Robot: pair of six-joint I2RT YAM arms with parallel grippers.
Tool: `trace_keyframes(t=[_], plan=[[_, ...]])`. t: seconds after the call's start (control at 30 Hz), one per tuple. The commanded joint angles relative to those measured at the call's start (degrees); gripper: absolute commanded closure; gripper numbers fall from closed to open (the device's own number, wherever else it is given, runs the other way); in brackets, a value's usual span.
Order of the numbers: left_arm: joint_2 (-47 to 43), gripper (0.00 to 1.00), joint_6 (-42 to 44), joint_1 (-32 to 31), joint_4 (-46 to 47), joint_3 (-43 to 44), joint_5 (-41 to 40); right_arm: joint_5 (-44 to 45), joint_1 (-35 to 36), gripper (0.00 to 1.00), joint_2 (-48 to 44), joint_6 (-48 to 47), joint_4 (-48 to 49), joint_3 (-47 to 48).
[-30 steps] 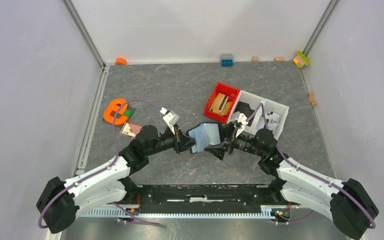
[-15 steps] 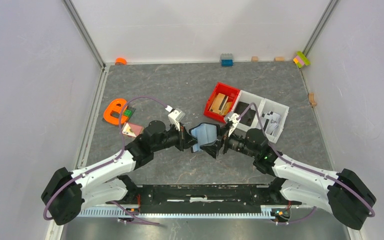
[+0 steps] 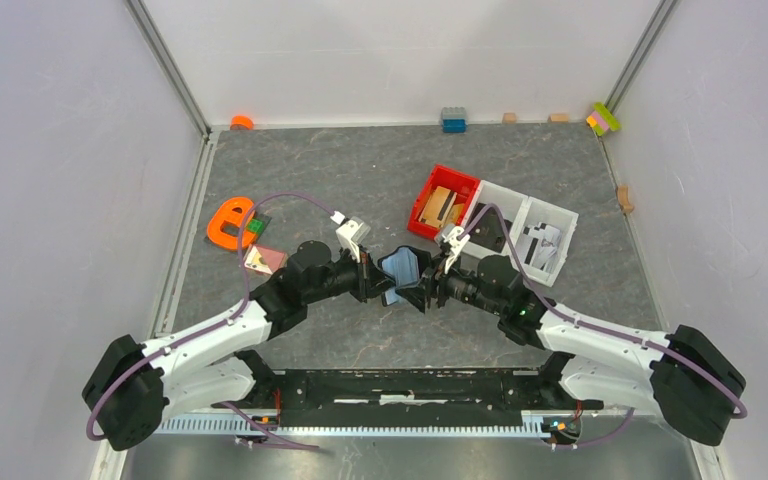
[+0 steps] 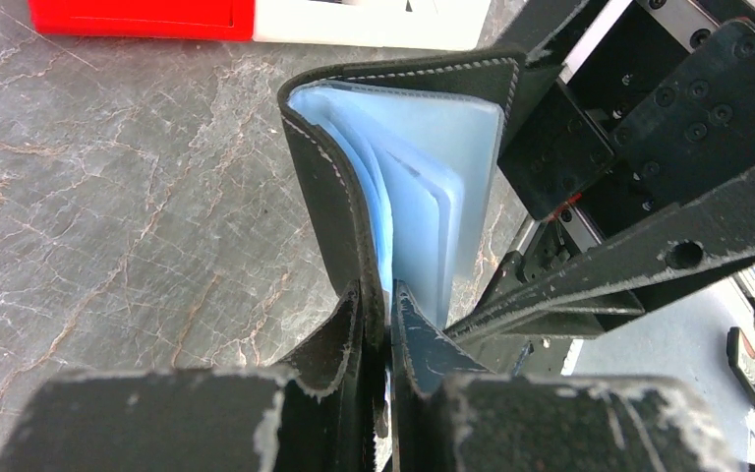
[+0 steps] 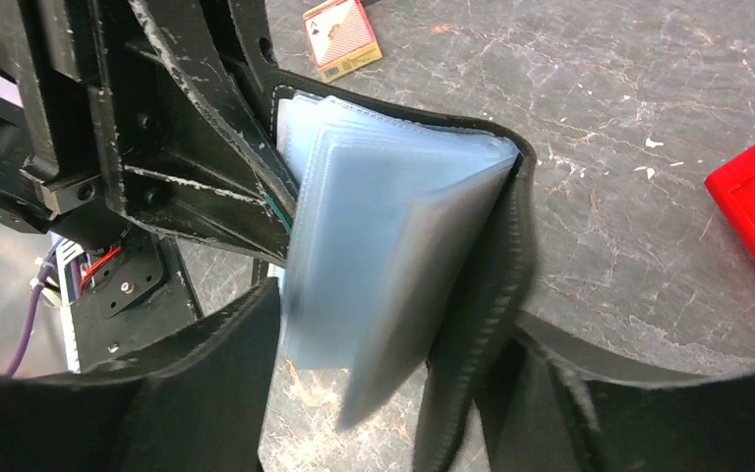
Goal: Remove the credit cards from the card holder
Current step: Remove the credit card from the card holder.
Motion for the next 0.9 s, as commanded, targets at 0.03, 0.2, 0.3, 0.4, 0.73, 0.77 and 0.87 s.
trace_keyframes(t=[0.03,0.2,0.3,0.4,0.73,0.77,0.87], plan=[[-1.2,0.98,0.0,-0.3,2.5,2.3,0.1,1.0,0.6,0.35,-0.9,-1.7,-0.1,2.4],[-1.3,0.98,-0.1,-0.3,2.5,2.3,0.2,1.3,0.5,0.41,-2.2,-2.0,0.2,1.8],[-1.5,0.98,0.0,-0.3,2.5,2.2,0.0,1.1,0.5,0.45,-2.9,-2.1,0.6,1.6],[-1.7,0.98,0.0,-0.3,2.5,2.1,-0.3,1.5,0.5,0.47,-3.8,-2.2,1.0,1.1],[-5.8,0.98,0.4,-0.3,3.9,0.3,-0.3,9.9,0.4,0.55,-4.6,-3.2,-3.5,1.7],[-6.2,0.98,0.4,-0.3,4.2,0.1,-0.3,10.3,0.4,0.56,-4.6,-3.3,-3.9,1.9],[-7.3,0.98,0.5,-0.3,4.7,-0.5,-0.3,10.1,0.3,0.58,-4.7,-3.4,-3.8,2.0]])
